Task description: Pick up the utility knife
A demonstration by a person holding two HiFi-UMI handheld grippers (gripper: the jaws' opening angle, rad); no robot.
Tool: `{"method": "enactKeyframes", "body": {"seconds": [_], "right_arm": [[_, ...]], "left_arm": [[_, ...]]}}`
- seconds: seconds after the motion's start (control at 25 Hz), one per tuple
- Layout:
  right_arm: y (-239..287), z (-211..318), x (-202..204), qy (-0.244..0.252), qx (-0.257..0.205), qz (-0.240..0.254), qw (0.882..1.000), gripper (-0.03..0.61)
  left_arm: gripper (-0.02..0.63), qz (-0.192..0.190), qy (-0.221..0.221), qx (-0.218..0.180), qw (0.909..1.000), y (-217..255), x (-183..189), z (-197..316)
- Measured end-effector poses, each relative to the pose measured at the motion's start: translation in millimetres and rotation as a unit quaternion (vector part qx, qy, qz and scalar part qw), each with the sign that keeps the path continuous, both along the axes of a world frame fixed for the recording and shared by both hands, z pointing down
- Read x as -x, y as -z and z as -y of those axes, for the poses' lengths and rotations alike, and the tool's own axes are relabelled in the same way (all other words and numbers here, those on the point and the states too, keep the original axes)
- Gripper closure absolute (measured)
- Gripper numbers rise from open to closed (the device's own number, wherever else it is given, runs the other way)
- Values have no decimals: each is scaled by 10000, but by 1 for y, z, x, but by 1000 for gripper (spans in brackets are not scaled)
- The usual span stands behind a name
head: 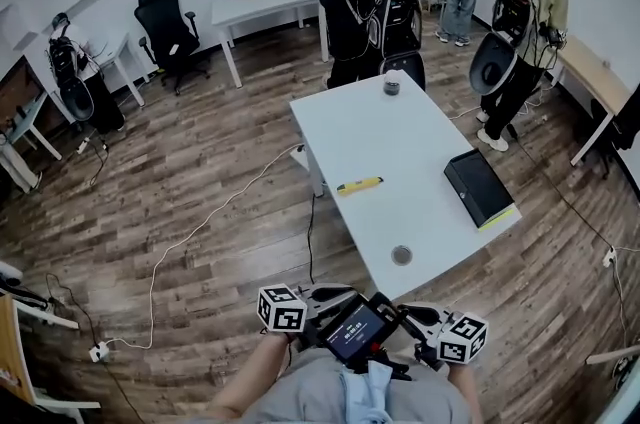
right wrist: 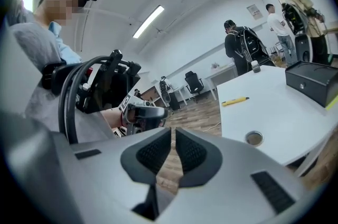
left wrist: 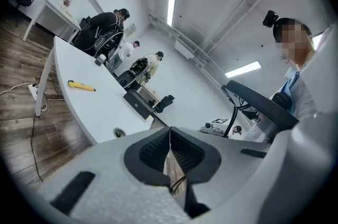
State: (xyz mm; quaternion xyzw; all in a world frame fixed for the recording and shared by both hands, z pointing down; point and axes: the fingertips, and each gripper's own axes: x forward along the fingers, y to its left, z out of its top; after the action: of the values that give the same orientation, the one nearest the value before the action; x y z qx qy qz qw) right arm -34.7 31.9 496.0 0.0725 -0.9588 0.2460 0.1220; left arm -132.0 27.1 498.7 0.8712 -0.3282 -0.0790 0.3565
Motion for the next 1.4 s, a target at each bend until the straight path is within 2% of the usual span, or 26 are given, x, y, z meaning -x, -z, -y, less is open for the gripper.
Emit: {"method": "enactKeyframes", "body": {"seconds": [0.16,0.32,0.6,0.84,1.4], "right_arm": [[3,14,28,-96,-83,-7,9999,548],[3,22,39,-180,-90,-18,9998,548],[-1,45,35,-451,-12,-121,9989,548],[-3,71,30,-459,65,-166,9988,548],[-10,123,11,-641,239,-60,9976,548]], "left_arm": [[597,-39,-10,7,10000,-2,28,13],[597,-71,-36,19,10000,-5,39,25],[597,-158,-145,172,9996,-11,34,40],[597,-208,-109,212,9995,-10,29,67],[597,133,-392,430,9982,-21,11,123]]}}
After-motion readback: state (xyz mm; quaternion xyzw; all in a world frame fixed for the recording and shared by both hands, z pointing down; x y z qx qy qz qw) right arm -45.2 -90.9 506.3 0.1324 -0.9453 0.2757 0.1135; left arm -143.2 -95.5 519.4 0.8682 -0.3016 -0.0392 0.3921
